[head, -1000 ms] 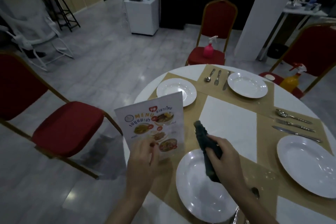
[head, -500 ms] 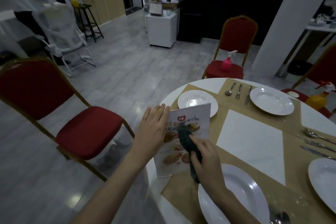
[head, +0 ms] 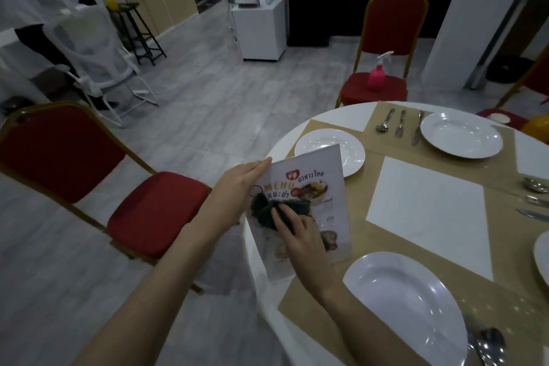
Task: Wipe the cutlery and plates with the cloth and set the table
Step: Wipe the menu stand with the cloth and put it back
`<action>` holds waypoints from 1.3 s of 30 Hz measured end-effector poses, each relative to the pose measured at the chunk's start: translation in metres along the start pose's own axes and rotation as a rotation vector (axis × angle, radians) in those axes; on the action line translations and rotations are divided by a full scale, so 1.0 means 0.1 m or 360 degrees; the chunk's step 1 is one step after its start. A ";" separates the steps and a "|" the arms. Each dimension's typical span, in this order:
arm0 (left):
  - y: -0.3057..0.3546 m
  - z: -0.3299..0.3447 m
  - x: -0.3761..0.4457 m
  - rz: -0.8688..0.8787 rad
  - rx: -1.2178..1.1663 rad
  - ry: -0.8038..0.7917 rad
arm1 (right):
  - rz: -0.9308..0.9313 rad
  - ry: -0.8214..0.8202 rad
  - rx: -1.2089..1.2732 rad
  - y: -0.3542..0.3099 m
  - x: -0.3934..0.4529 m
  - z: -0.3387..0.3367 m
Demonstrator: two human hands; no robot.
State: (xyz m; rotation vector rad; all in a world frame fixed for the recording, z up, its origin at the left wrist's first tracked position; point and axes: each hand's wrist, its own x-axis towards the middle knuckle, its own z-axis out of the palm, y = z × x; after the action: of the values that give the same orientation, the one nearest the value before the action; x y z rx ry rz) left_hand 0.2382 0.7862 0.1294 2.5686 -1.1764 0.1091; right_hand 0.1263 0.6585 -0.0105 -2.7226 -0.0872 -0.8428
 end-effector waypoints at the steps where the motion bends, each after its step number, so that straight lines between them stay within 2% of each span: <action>1: -0.03 0.01 0.02 -0.0012 -0.0001 0.0012 | -0.0122 -0.0100 -0.0086 0.09 -0.12 0.02; 3: -0.07 0.04 0.06 -0.0049 -0.0017 0.0060 | -0.0343 -0.0362 -0.0177 0.25 -0.37 0.00; 5: -0.06 0.05 0.11 -0.0063 -0.0031 0.0083 | -0.0330 -0.0466 -0.0130 0.32 -0.48 -0.07; 7: -0.04 0.06 0.15 -0.0049 -0.0039 0.0099 | -0.0193 -0.0313 0.0001 0.30 -0.37 -0.11; 11: -0.08 0.07 0.16 -0.0109 -0.0053 0.0087 | 0.0302 0.0125 0.0285 0.15 0.23 -0.14; 13: -0.07 0.09 0.15 -0.0106 -0.0080 0.0082 | 0.0279 0.0180 0.0217 0.17 0.45 -0.10; 15: -0.06 0.10 0.16 -0.0137 -0.0095 0.0066 | 0.0233 0.0058 0.0303 0.12 0.49 -0.03; 16: -0.07 0.11 0.15 -0.0166 -0.0097 0.0052 | 0.0191 -0.0008 0.0335 0.12 0.44 0.03; 18: -0.11 0.12 0.15 -0.0221 -0.0093 0.0018 | -0.0146 -0.0007 0.0134 0.12 0.24 0.15; 20: -0.13 0.10 0.15 -0.0220 -0.0101 -0.0009 | -0.0455 -0.0107 0.0115 0.21 0.07 0.21; 23: -0.10 0.09 0.16 -0.0135 -0.0090 -0.0008 | -0.0919 -0.0489 -0.0033 0.30 -0.12 0.18; 25: -0.09 0.10 0.17 -0.0105 -0.0066 0.0000 | -0.1027 -0.0613 -0.0009 0.37 -0.18 0.14; 27: -0.12 0.11 0.18 -0.0119 -0.0049 0.0019 | -0.0785 -0.0536 0.0091 0.38 -0.13 0.11; 31: -0.17 0.13 0.21 -0.0140 -0.0005 -0.0003 | -0.0086 -0.0188 0.0202 0.32 0.06 0.10; 32: -0.17 0.14 0.22 -0.0137 0.0014 -0.0016 | -0.0027 -0.0143 0.0189 0.30 0.07 0.12; 34: -0.19 0.17 0.24 -0.0131 0.0040 -0.0040 | -0.0158 -0.0156 0.0162 0.25 -0.03 0.20; 37: -0.25 0.19 0.23 -0.0134 0.0043 -0.0029 | -0.0668 -0.0461 0.0079 0.22 -0.31 0.29; 39: -0.26 0.20 0.21 -0.0121 0.0051 -0.0006 | -0.0874 -0.0633 0.0011 0.28 -0.40 0.25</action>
State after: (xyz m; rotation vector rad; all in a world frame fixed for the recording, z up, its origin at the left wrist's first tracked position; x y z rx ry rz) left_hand 0.2703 0.7806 0.1083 2.6388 -1.0849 0.1069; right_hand 0.1108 0.6397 -0.0599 -2.8524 -0.9477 -0.3961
